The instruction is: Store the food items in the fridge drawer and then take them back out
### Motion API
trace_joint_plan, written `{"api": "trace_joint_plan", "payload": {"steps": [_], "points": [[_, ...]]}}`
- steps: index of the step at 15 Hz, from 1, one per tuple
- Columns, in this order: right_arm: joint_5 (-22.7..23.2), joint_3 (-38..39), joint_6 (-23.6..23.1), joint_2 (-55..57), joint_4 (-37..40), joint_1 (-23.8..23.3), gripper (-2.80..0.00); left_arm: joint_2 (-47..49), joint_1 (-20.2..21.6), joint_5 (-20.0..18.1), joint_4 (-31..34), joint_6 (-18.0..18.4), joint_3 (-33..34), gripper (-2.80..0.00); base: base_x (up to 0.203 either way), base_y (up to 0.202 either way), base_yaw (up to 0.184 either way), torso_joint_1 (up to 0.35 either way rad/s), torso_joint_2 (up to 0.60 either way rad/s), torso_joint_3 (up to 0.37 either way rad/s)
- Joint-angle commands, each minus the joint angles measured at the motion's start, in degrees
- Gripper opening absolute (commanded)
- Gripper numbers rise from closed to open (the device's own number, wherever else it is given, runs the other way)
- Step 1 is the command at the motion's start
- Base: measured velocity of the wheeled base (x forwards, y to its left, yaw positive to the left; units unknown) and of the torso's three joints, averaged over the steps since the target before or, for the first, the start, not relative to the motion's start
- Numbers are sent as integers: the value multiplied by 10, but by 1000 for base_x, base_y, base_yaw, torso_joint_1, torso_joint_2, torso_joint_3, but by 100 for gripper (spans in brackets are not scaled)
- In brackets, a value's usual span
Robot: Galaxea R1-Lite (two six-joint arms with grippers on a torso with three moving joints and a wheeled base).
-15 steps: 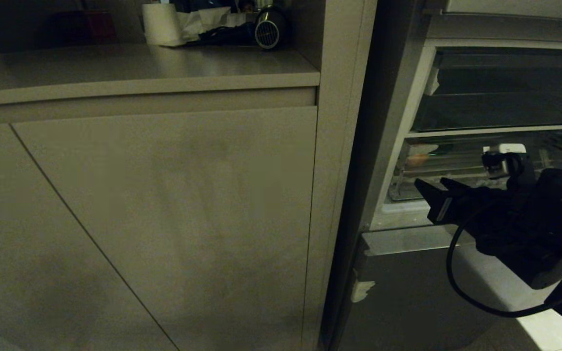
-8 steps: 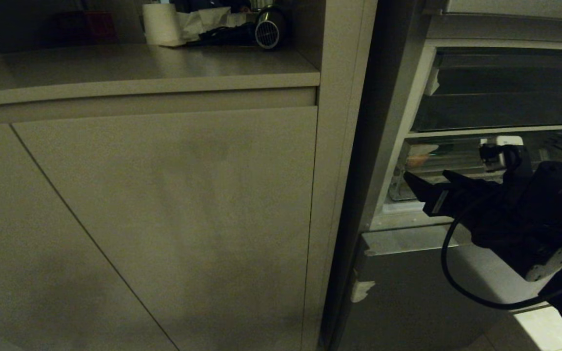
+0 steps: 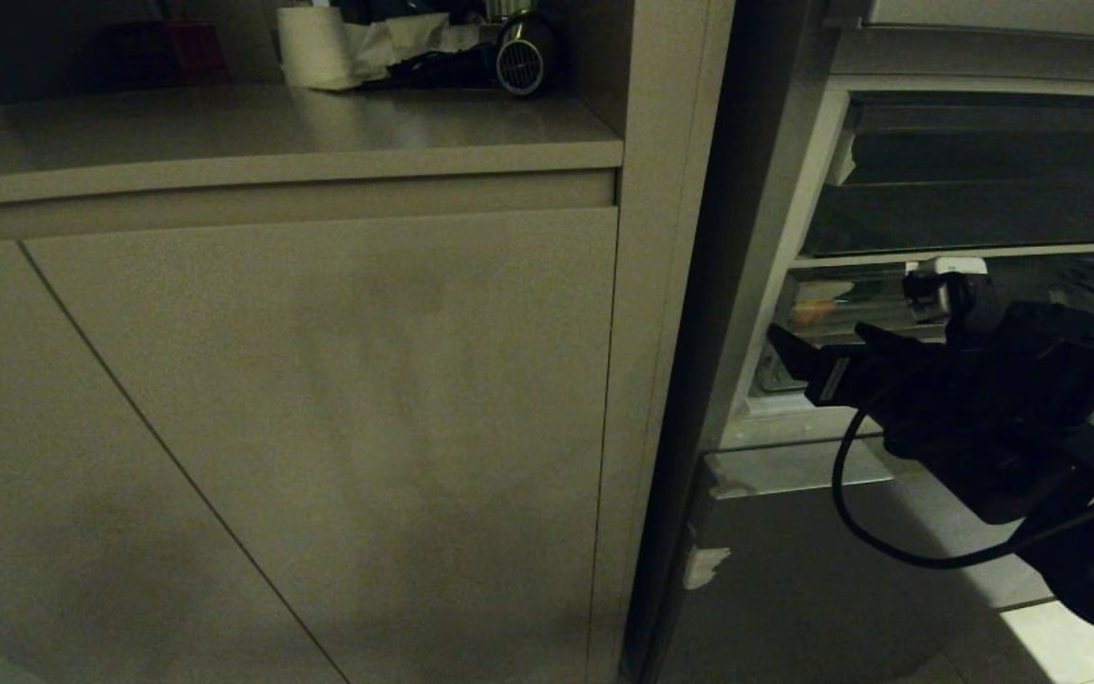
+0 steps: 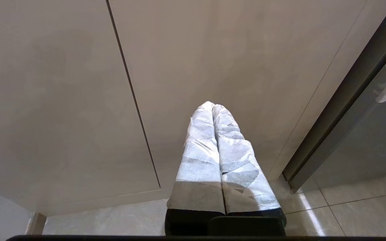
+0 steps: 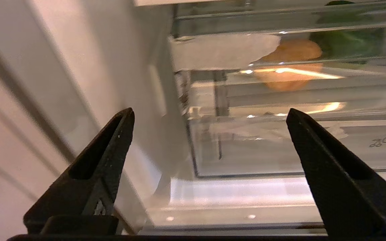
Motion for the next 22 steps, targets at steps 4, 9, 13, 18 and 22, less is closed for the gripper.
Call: {"api": "trace_joint_plan", "payload": {"steps": [4,9,13,18,22], "points": [[-24,-11,2,17,-2,0,0,0,0,0,0,0,0,-280,0,0,0,0,0,0],[-44,-18,-1,19,-2,0,0,0,0,0,0,0,0,-280,0,0,0,0,0,0],[-73,-29,-1,28,-2,0,0,0,0,0,0,0,0,-280,0,0,0,0,0,0],[-100,-46,-1,44,-2,0,0,0,0,0,0,-1,0,-280,0,0,0,0,0,0],[-115,-45,-2,44,-2,0,0,0,0,0,0,0,0,-280,0,0,0,0,0,0]]}}
